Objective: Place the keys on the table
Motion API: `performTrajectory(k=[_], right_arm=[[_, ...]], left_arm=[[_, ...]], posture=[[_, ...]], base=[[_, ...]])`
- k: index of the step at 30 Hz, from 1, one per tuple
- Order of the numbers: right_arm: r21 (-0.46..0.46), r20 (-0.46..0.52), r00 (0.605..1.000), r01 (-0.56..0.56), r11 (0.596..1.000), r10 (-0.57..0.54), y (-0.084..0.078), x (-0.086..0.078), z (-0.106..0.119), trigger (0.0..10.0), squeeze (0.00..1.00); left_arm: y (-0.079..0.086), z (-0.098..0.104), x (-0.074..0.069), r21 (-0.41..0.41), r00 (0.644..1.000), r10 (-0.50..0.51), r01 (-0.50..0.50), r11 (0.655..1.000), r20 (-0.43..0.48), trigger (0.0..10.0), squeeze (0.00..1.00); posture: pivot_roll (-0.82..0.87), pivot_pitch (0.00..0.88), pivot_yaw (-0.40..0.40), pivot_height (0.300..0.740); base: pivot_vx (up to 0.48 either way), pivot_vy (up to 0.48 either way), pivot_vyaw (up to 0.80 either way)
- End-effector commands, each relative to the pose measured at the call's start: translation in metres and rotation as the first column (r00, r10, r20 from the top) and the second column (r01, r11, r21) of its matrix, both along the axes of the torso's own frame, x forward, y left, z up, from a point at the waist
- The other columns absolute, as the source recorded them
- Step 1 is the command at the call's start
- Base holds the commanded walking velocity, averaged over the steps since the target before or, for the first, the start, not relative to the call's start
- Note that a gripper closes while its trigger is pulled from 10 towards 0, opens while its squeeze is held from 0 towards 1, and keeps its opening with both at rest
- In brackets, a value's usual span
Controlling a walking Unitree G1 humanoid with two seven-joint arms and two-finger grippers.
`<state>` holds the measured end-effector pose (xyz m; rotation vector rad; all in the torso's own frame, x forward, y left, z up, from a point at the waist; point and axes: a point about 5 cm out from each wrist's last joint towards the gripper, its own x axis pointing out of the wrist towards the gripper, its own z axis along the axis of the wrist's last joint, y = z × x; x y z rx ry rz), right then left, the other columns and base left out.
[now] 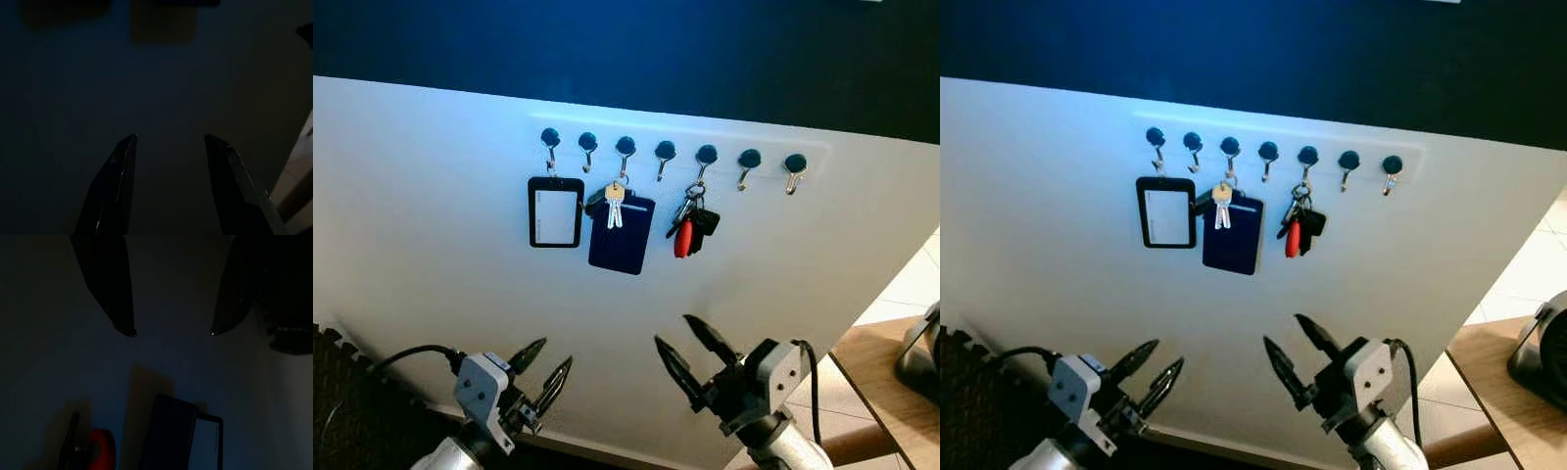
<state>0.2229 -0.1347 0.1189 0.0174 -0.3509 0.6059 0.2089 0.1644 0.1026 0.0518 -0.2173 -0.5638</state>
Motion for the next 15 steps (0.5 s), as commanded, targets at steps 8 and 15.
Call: performTrajectory(k=[8, 15], right_arm=[[-0.002, 0.124, 0.983, 0.135, 0.991, -0.134, 0.000, 0.005, 0.017, 10.0, 0.00], [0.041, 0.158, 0.963, 0.215, 0.976, -0.219, 0.008, 0.025, 0.025, 10.0, 0.00]], left_arm=[[-0.007, 0.016, 0.003, 0.006, 0.996, 0.030, -0.030, 1.000, 0.087, 10.0, 0.00], [-0.026, 0.021, 0.007, 0.085, 0.991, -0.062, 0.052, 0.995, 0.122, 10.0, 0.00]], posture=[[0.11, 0.080, -0.042, 0.740], [0.11, 0.078, -0.046, 0.740]], base=[[0.000, 0.000, 0.00], [0.000, 0.000, 0.00]])
